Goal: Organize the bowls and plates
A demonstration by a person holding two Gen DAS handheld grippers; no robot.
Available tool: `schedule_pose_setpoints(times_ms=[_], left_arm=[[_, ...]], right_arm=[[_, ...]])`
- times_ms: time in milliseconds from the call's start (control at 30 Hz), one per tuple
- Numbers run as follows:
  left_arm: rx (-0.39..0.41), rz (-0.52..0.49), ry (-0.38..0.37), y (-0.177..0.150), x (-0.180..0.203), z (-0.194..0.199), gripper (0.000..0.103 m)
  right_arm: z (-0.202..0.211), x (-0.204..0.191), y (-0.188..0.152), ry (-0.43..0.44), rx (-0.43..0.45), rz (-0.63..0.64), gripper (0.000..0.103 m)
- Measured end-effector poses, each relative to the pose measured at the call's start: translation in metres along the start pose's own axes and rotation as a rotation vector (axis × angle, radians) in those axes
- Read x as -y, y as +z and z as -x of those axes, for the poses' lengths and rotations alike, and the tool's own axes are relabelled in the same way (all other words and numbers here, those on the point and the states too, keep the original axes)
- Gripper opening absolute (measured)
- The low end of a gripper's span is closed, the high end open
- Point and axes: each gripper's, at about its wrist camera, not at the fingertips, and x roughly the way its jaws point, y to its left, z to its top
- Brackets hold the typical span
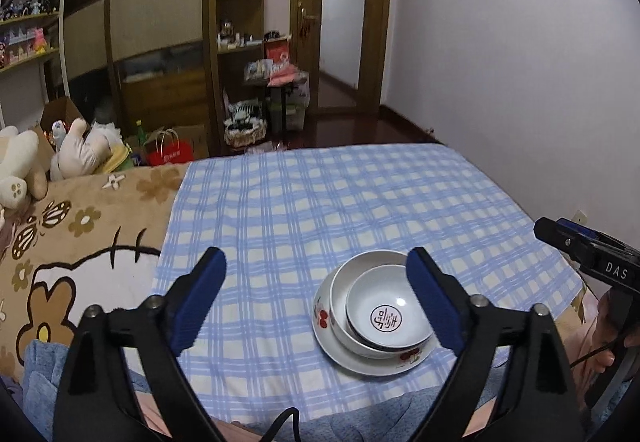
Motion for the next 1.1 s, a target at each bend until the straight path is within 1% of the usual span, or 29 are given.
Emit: schedule_pose_setpoints(times_ms=[100, 133, 267, 367, 500, 600, 733, 967, 1100], left_arm=[[0.046, -0.002, 0.010, -0.007, 0.002, 0.007, 0.098], [0.063, -0.004, 0.016, -0.009, 0.003, 0.008, 0.099], [0.116, -0.008, 0.028, -0.017, 0.006, 0.007, 0.099], [0.138, -0.019, 0.035, -0.022, 0.009, 0.002, 0.099], [0.128, -0.056, 0.035, -0.028, 0.016, -0.008, 0.099], [0.128, -0.052, 0.033, -0.028, 0.019, -0.013, 0.099], [0.106, -0.048, 0.022, -0.029, 0.022, -0.024, 0.099], [0.062, -0.070, 0.021, -0.030, 0.026, -0.040, 0.099], [0.058, -0.067, 0.022, -0.030, 0.025, -0.044, 0.099]], right_arm=[[0.008, -0.005, -0.007, -0.009, 0.037, 0.024, 0.089], [0.010, -0.006, -0.008, -0.015, 0.046, 0.031, 0.092], [0.012, -0.009, -0.016, -0.041, 0.088, 0.058, 0.101], [0.010, -0.008, -0.021, -0.077, 0.123, 0.080, 0.101], [0.007, 0.001, -0.027, -0.083, 0.145, 0.046, 0.101], [0.008, 0.005, -0.028, -0.105, 0.169, 0.046, 0.102], [0.007, 0.005, -0.029, -0.133, 0.185, 0.057, 0.102], [0.002, 0.010, -0.031, -0.160, 0.186, 0.053, 0.102], [-0.001, 0.012, -0.031, -0.163, 0.182, 0.043, 0.102]])
